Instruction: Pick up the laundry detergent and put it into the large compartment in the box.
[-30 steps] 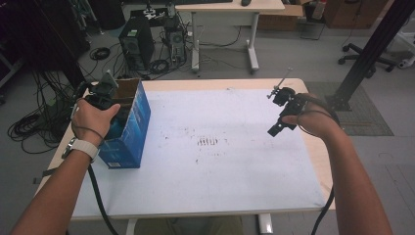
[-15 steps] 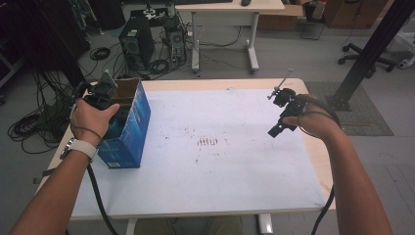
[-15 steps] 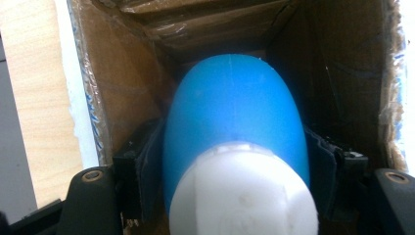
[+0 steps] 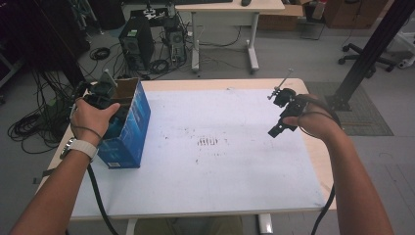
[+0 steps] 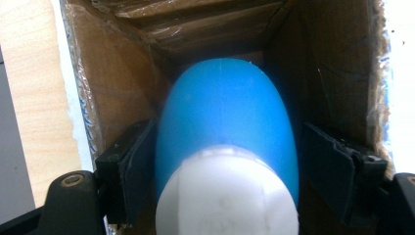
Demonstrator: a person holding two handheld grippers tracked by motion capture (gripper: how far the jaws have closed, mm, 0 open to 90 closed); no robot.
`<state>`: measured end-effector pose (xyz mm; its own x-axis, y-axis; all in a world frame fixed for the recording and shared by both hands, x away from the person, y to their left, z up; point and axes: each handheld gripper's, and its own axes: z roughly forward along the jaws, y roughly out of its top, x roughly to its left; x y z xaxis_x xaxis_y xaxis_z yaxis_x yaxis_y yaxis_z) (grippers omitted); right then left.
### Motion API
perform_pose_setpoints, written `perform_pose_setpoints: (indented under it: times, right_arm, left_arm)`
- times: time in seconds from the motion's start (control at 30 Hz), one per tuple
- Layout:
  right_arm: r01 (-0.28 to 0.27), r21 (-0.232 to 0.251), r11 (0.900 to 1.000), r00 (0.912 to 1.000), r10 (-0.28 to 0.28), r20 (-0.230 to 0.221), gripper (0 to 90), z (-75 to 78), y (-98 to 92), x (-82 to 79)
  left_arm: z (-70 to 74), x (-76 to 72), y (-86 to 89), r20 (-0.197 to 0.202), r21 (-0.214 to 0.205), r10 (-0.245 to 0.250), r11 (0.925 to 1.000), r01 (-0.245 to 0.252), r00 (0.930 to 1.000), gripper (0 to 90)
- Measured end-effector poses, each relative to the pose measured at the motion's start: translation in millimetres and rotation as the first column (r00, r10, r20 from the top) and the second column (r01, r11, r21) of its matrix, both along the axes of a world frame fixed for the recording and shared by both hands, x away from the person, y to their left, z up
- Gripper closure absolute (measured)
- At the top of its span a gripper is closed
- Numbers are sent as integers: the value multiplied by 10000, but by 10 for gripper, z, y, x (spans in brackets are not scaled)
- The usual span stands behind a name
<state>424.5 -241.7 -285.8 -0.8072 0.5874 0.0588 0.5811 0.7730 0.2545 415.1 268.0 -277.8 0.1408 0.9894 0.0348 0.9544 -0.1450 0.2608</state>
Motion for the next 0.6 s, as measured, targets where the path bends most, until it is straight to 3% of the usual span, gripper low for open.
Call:
perform_pose_setpoints:
  times: [0.6]
  right_arm:
    - [5,-33,10000,10000,-5,1,88,9,5,-21]
  left_arm:
    - [75,-26,-6,147,-3,-150,9999,150,9998,203]
